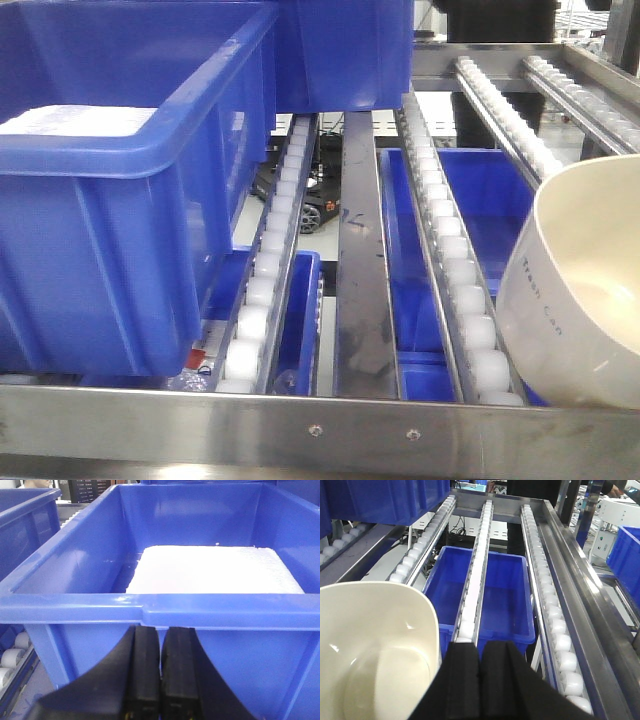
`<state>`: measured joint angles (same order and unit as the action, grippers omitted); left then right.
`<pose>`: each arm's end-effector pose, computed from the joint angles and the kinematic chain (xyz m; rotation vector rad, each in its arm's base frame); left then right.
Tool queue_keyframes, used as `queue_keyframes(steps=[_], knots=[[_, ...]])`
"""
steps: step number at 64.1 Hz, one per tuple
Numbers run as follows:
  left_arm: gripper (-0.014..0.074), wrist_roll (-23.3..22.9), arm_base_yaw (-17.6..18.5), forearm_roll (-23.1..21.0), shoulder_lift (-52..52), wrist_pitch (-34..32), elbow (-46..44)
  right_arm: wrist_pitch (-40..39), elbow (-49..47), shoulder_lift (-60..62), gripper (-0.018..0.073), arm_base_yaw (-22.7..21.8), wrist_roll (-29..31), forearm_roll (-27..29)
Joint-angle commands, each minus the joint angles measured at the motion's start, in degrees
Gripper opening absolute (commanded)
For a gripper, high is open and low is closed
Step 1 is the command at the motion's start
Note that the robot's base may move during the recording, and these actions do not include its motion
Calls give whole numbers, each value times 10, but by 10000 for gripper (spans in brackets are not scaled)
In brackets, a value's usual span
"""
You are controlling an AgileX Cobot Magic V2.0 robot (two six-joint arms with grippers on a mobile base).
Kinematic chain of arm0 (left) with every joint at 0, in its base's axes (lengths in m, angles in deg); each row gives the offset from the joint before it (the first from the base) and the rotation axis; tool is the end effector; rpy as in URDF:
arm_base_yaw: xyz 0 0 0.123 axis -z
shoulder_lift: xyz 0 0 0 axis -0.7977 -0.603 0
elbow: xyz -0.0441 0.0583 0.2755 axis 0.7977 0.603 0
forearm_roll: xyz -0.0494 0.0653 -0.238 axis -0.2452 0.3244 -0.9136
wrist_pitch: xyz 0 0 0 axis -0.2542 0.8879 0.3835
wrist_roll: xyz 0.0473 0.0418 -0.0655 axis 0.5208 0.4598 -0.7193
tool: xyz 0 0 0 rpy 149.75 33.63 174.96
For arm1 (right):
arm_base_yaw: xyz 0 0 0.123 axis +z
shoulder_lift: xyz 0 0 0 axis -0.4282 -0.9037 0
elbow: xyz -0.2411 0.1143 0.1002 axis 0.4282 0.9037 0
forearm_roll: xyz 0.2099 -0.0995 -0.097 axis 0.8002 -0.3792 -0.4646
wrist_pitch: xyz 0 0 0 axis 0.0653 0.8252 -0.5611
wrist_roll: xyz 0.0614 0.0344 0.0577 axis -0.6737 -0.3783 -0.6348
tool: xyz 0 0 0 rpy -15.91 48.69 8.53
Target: Move white bin to right shelf second layer
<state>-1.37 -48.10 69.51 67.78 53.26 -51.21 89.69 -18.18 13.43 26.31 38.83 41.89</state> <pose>0.0559 -0.0050 0.2016 0.0849 1.5861 -0.0506 0.0568 0.0014 0.1951 -0.0619 1.5965 -0.0278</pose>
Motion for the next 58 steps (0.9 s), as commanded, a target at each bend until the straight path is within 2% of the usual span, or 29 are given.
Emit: queue_keyframes(steps=[1, 58], knots=[[85, -3, 0, -4, 8, -48, 17, -55, 1, 10, 48, 1, 5, -5], [85, -3, 0, -4, 8, -48, 17, -55, 1, 10, 48, 1, 5, -5]])
